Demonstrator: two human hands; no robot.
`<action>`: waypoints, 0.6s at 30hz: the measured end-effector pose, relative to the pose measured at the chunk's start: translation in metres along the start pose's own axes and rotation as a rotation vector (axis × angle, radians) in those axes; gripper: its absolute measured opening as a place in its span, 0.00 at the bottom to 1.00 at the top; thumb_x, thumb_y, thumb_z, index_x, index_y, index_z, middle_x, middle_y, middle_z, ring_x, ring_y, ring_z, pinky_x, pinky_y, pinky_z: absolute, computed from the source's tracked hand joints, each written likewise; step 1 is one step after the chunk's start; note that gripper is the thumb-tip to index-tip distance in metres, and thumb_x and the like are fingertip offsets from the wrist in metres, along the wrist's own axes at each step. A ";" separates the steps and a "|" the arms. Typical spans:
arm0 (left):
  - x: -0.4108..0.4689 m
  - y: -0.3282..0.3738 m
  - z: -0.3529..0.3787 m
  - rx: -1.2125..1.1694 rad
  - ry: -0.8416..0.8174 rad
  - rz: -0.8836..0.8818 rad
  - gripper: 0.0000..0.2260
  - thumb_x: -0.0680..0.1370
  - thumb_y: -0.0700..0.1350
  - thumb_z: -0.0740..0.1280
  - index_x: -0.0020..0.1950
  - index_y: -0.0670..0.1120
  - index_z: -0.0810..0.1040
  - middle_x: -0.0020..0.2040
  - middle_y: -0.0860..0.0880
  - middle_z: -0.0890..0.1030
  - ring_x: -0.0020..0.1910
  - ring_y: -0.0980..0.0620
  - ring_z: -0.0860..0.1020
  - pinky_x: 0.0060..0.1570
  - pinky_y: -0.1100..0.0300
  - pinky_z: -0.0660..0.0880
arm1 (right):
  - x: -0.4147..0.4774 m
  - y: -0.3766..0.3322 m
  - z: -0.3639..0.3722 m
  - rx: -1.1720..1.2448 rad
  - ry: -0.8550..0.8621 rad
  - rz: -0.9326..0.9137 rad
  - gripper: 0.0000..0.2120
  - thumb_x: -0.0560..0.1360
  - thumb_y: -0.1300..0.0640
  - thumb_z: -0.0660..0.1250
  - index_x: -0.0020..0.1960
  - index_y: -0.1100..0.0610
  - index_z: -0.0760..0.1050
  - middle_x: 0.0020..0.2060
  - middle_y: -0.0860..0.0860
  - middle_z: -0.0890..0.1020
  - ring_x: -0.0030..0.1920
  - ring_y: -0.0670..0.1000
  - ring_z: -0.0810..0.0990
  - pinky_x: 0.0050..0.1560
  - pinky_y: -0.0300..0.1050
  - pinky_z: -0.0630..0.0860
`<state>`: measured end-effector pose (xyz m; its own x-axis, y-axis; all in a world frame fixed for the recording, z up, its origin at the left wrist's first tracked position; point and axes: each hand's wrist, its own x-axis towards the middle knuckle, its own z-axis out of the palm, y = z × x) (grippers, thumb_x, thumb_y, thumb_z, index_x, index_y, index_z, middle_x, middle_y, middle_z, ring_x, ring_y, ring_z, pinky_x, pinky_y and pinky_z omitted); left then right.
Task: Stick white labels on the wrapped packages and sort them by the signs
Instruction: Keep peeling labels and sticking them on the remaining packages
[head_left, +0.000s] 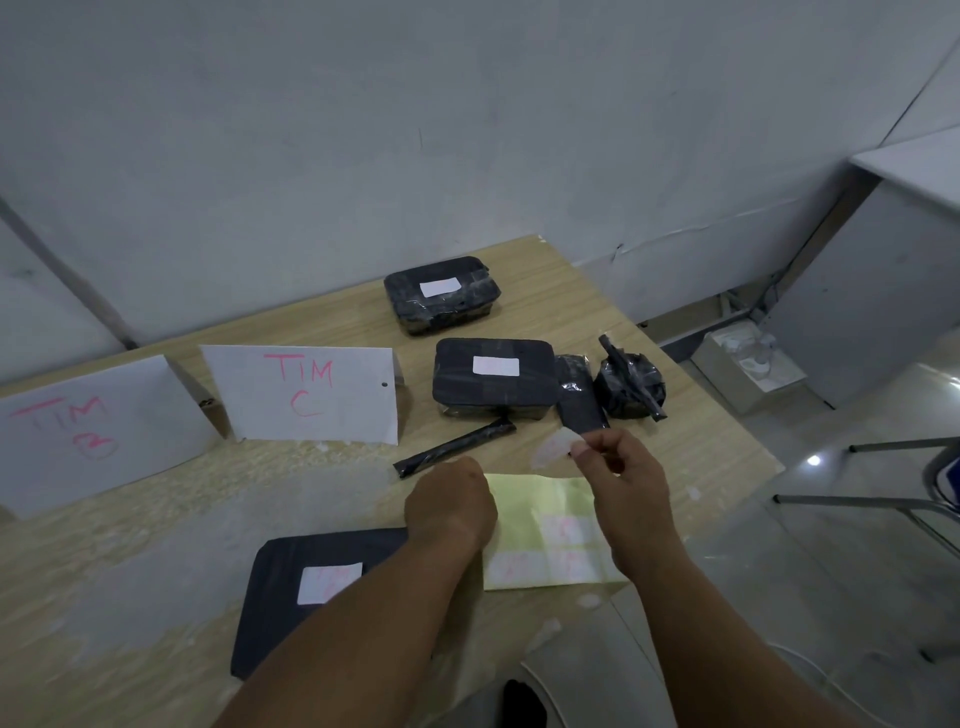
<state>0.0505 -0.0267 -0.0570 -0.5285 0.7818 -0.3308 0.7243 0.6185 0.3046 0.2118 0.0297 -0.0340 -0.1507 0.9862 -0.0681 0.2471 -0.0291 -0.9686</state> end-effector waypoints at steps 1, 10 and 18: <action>0.000 0.000 -0.001 0.012 0.024 0.009 0.08 0.80 0.46 0.61 0.56 0.48 0.78 0.55 0.48 0.80 0.53 0.48 0.78 0.43 0.57 0.70 | 0.001 0.000 0.001 0.011 -0.008 0.015 0.02 0.75 0.55 0.70 0.44 0.50 0.79 0.40 0.49 0.82 0.40 0.44 0.78 0.37 0.36 0.74; 0.011 -0.010 -0.014 0.050 0.198 0.044 0.09 0.80 0.44 0.58 0.58 0.48 0.74 0.49 0.47 0.79 0.41 0.48 0.73 0.38 0.56 0.68 | 0.009 0.001 0.018 0.048 -0.124 0.082 0.03 0.75 0.58 0.70 0.42 0.56 0.79 0.32 0.44 0.82 0.31 0.38 0.77 0.30 0.29 0.72; 0.023 -0.014 -0.015 -0.348 0.207 0.126 0.06 0.81 0.50 0.60 0.49 0.53 0.76 0.47 0.52 0.79 0.42 0.55 0.74 0.40 0.60 0.70 | 0.027 0.001 0.034 -0.086 -0.238 0.116 0.06 0.75 0.56 0.70 0.39 0.52 0.79 0.33 0.44 0.80 0.31 0.37 0.74 0.36 0.39 0.70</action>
<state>0.0217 -0.0157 -0.0553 -0.5490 0.8302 -0.0965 0.6148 0.4793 0.6263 0.1758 0.0503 -0.0452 -0.3345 0.9111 -0.2410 0.3546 -0.1153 -0.9279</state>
